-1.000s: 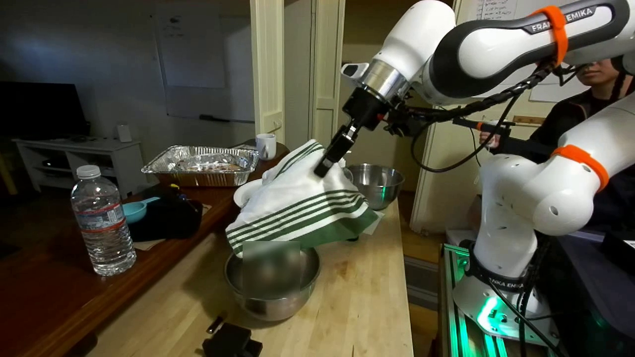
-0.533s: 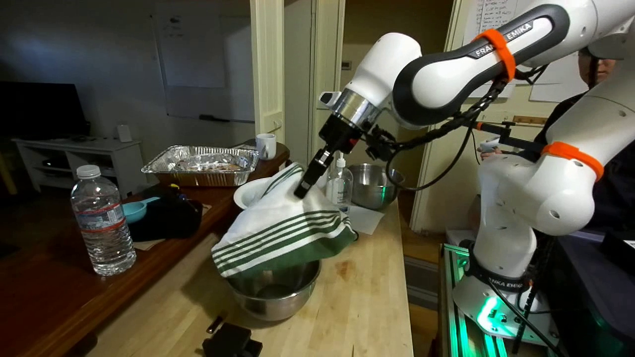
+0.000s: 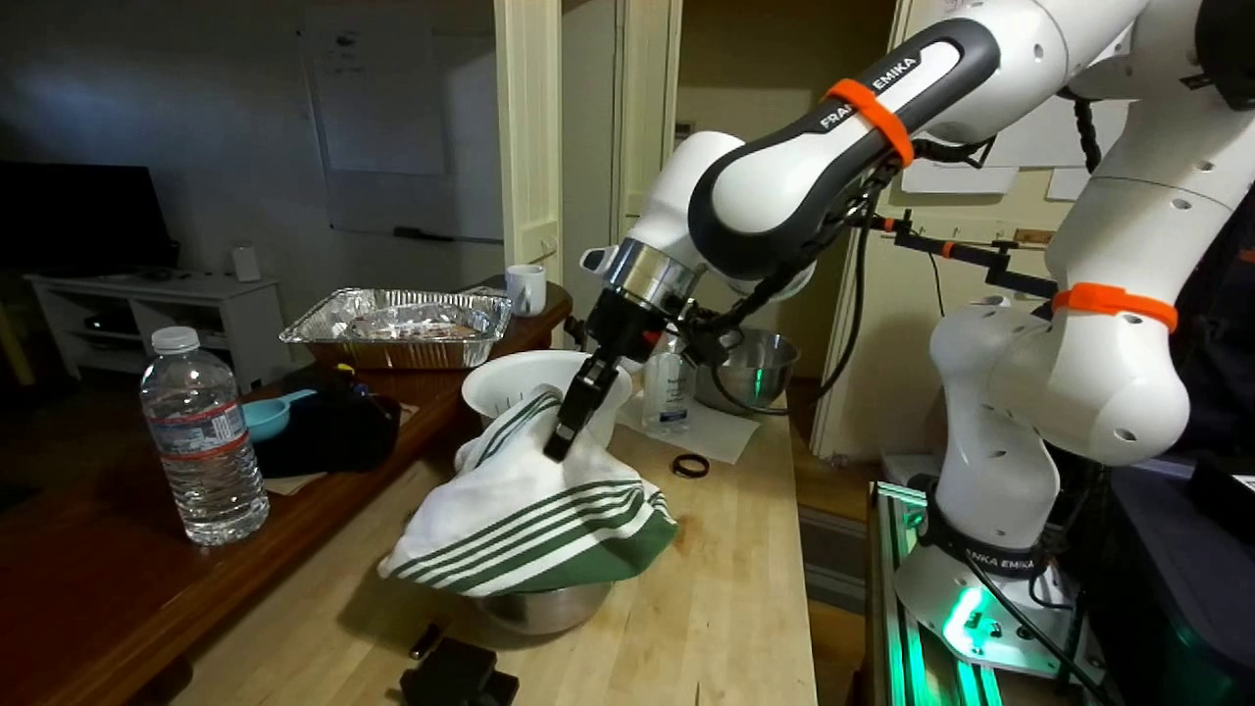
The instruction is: Put the towel in the silver bowl
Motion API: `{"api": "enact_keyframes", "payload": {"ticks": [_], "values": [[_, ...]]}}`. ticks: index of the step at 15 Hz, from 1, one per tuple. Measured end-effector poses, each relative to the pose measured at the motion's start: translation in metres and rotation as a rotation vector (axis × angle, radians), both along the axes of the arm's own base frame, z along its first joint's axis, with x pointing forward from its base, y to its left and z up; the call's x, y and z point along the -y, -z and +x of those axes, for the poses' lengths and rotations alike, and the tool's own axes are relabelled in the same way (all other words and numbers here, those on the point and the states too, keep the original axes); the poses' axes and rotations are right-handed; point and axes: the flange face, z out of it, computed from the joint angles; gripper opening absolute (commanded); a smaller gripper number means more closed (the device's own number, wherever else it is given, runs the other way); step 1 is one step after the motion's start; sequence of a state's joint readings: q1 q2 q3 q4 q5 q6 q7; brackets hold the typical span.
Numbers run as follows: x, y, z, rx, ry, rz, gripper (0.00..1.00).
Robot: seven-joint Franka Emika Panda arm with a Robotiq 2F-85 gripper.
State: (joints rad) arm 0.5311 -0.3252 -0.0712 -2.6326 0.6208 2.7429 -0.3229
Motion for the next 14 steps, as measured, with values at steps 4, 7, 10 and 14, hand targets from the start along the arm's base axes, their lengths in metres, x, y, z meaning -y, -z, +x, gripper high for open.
{"api": "enact_keyframes", "payload": {"ticks": [4,7,10,14], "values": [[-0.007,0.033,0.010,-0.083,0.025,0.005,0.04],[-0.013,0.060,0.015,-0.152,0.034,-0.012,0.04],[-0.015,0.084,0.023,-0.199,0.050,-0.035,0.04],[-0.012,0.113,0.033,-0.273,0.110,-0.101,0.04]]}}
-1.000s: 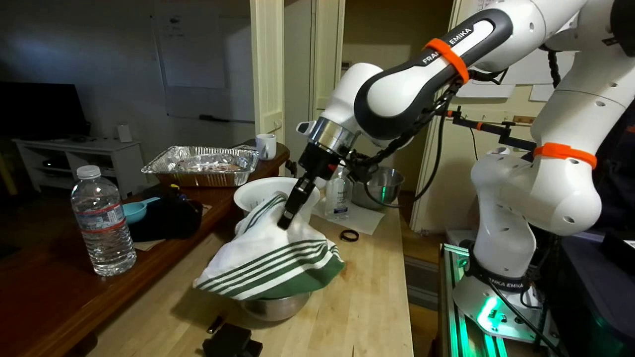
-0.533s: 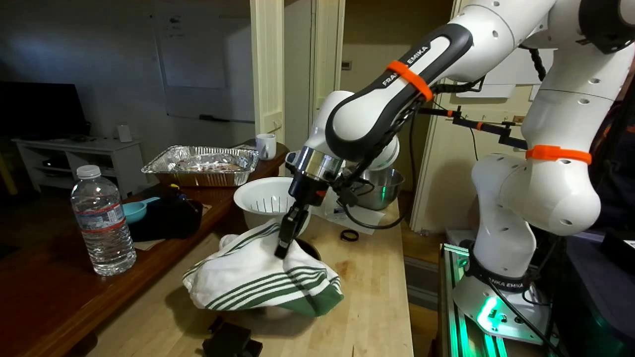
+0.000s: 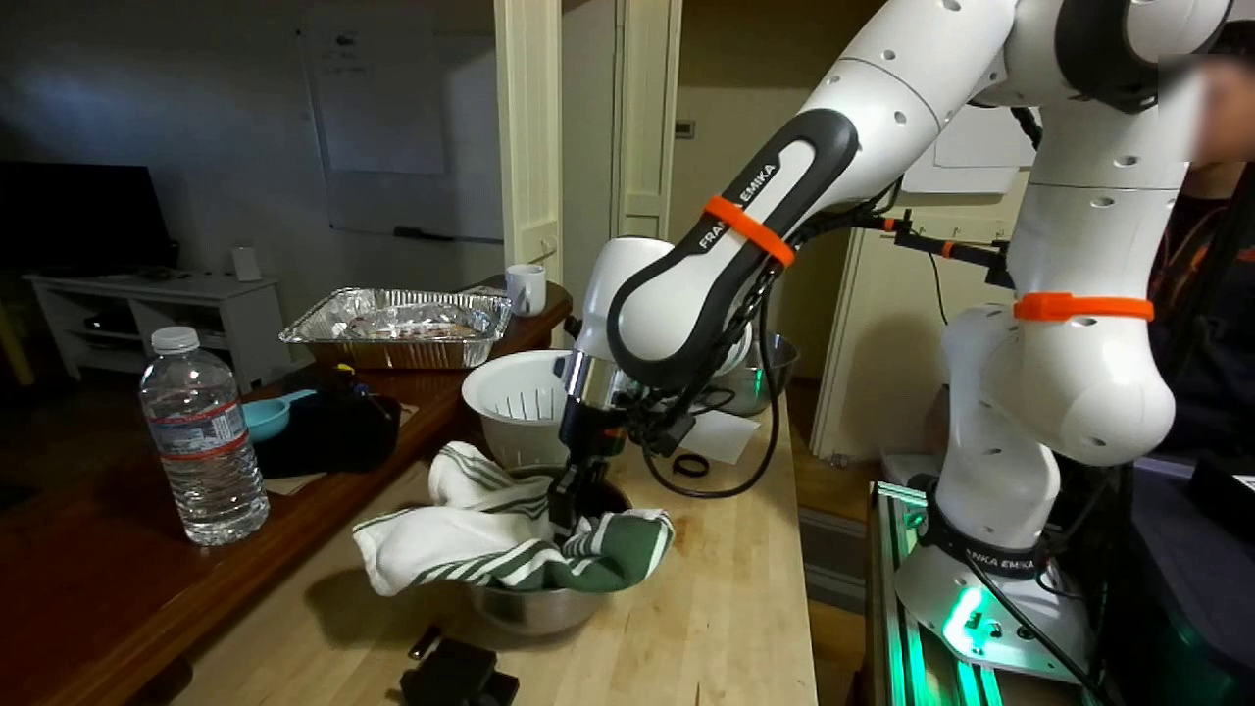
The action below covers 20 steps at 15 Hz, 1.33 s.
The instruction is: Put the towel in the silver bowl
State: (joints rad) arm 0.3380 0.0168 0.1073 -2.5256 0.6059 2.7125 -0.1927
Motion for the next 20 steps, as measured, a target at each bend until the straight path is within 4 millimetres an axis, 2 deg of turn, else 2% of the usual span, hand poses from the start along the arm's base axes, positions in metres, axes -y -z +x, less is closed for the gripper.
{"api": "enact_keyframes", "payload": {"ticks": [4,13,14,15,16,20], "values": [[-0.002,0.021,0.007,-0.055,0.040,-0.058,0.04],[-0.013,0.044,0.020,-0.160,0.040,-0.128,0.04],[-0.015,0.046,0.022,-0.169,0.036,-0.134,0.11],[-0.016,0.047,0.024,-0.177,0.031,-0.139,0.39],[-0.017,0.047,0.026,-0.184,0.026,-0.142,0.40],[-0.024,0.030,0.027,-0.225,-0.001,-0.146,0.68]]}}
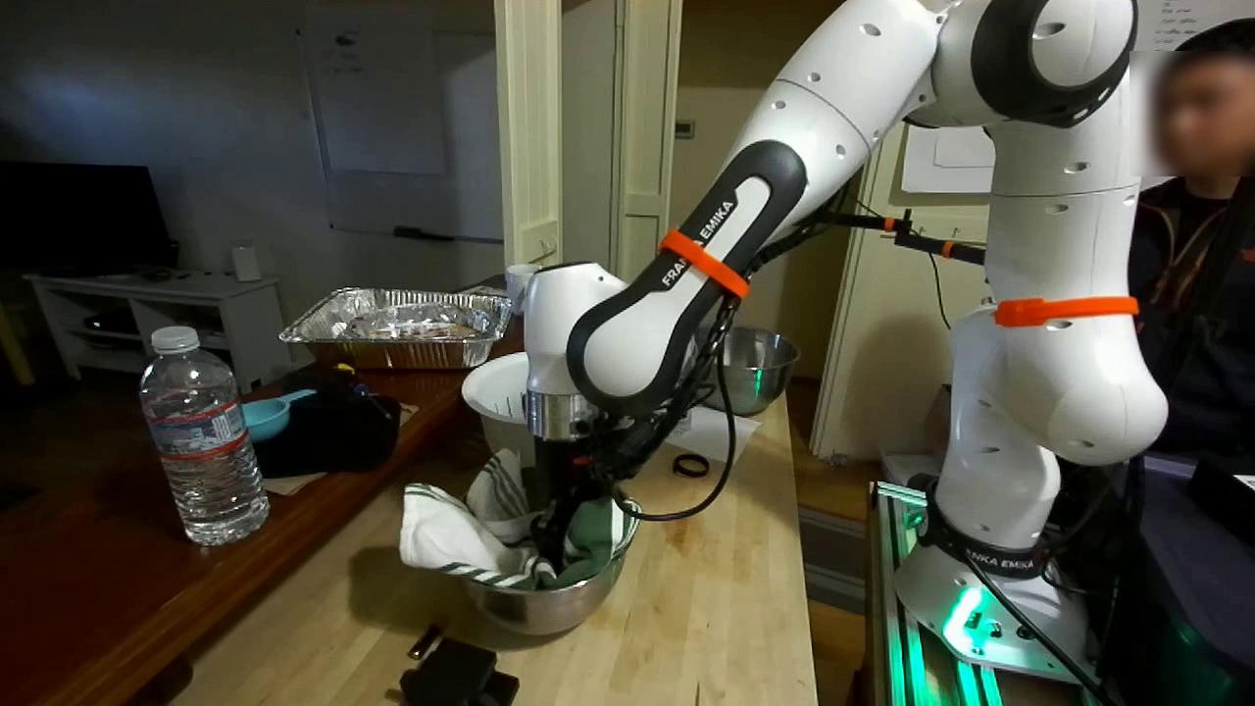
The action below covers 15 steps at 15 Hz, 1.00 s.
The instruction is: Put the towel in the silver bowl
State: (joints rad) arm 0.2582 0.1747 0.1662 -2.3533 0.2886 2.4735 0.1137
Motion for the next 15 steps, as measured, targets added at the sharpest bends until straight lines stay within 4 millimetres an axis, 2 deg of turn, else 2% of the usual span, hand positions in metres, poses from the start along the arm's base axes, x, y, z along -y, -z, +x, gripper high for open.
{"api": "enact_keyframes", "payload": {"ticks": [4,9,12,15], "values": [[-0.010,-0.050,-0.013,-0.024,-0.032,-0.011,0.99],[-0.011,-0.114,-0.036,-0.040,0.006,-0.062,1.00],[-0.016,-0.133,-0.044,-0.018,-0.005,-0.061,1.00],[-0.031,-0.140,-0.051,0.019,-0.101,-0.067,1.00]]}}
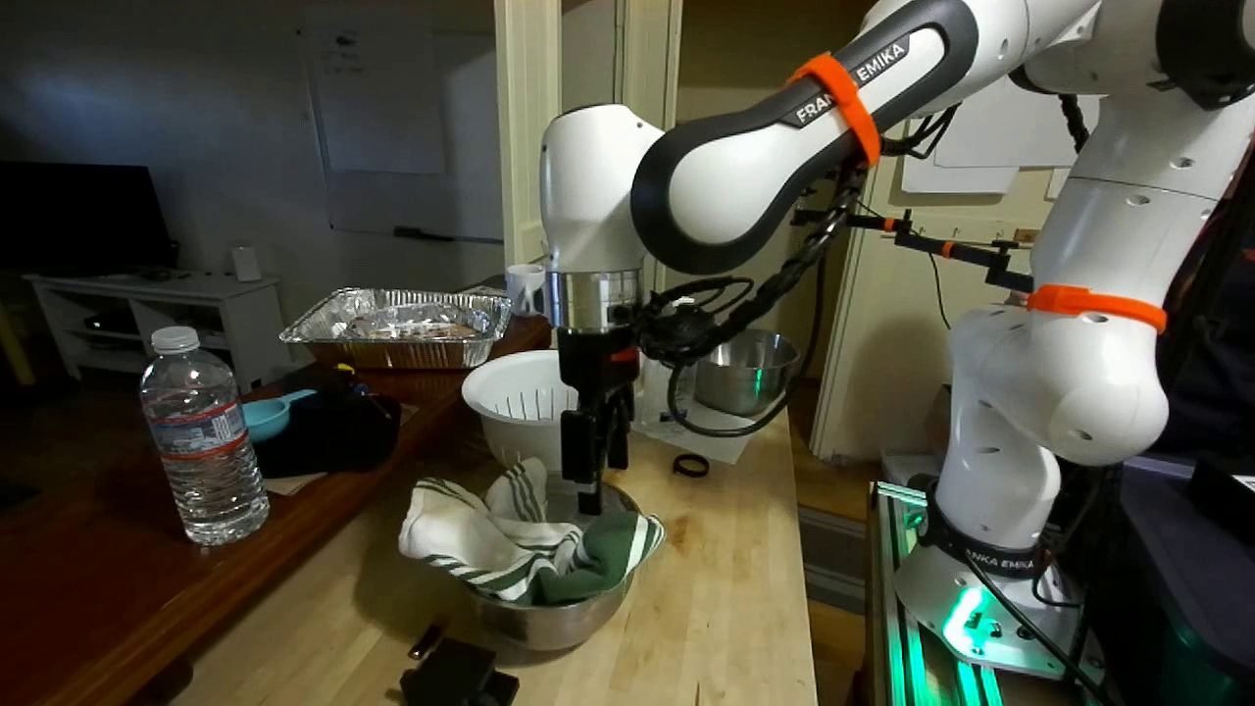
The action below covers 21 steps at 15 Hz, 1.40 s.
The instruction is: Put the towel in the silver bowl
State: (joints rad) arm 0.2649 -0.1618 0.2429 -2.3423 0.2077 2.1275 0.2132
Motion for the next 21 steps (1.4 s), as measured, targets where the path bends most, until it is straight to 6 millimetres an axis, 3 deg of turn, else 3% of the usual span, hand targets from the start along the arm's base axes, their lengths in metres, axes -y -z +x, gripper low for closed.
{"api": "enact_keyframes", "payload": {"ticks": [5,6,7,16,17,21], "values": [[-0.026,0.003,-0.008,0.013,-0.206,0.016,1.00],[-0.030,0.005,-0.008,0.010,-0.229,0.018,0.82],[-0.033,0.007,-0.008,0.007,-0.247,0.021,0.73],[-0.055,0.012,-0.009,-0.015,-0.284,0.055,0.04],[-0.056,0.012,-0.009,-0.015,-0.285,0.056,0.00],[-0.055,0.013,-0.011,-0.035,-0.277,0.061,0.01]]}}
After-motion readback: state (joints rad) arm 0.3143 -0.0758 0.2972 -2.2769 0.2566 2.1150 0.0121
